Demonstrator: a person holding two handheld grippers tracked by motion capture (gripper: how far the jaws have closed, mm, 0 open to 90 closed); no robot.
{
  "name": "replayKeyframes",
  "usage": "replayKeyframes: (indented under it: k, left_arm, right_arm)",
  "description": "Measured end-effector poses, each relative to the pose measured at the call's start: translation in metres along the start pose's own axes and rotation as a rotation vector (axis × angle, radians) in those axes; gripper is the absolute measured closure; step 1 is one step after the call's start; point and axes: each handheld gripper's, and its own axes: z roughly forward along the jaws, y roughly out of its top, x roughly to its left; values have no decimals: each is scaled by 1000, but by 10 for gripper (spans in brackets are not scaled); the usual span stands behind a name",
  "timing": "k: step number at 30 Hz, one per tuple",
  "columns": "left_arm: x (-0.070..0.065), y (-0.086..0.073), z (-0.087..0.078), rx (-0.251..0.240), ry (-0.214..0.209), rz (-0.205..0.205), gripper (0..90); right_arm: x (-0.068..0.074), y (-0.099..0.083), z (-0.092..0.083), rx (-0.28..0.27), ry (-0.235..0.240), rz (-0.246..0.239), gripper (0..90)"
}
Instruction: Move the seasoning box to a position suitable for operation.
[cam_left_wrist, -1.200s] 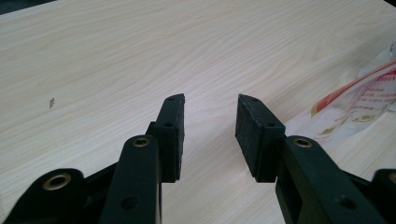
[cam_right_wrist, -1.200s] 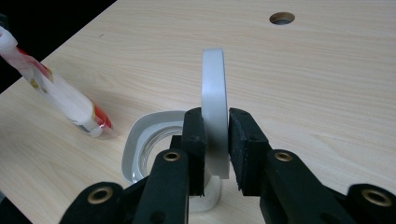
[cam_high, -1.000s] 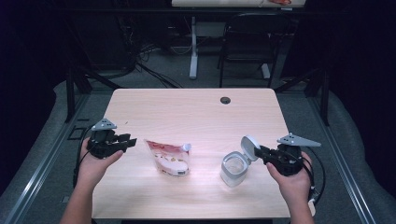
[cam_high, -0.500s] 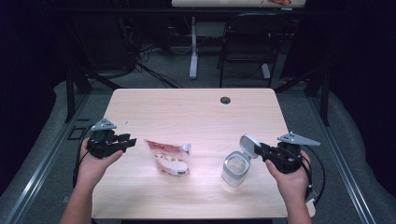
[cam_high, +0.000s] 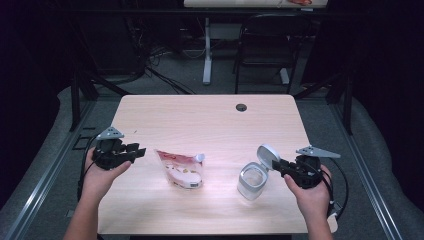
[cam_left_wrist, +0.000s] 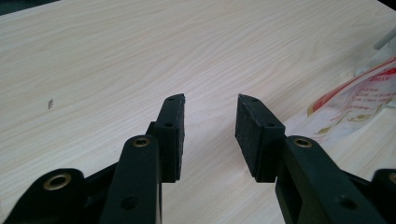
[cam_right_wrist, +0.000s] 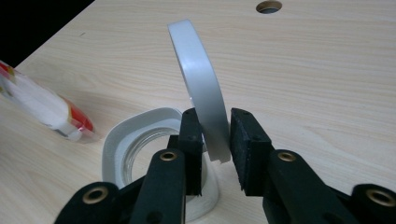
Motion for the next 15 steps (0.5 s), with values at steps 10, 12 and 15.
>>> replayKeyframes:
  k: [10, 12, 15]
  left_arm:
    - [-3, 1, 2, 7, -7, 11, 631]
    - [-4, 1, 2, 7, -8, 11, 631]
    - [-3, 1, 1, 7, -10, 12, 630]
  right_arm:
    - [-1, 3, 9, -42, -21, -38, 769]
    - [-3, 3, 10, -52, -22, -37, 767]
    - [-3, 3, 8, -49, -14, -38, 750]
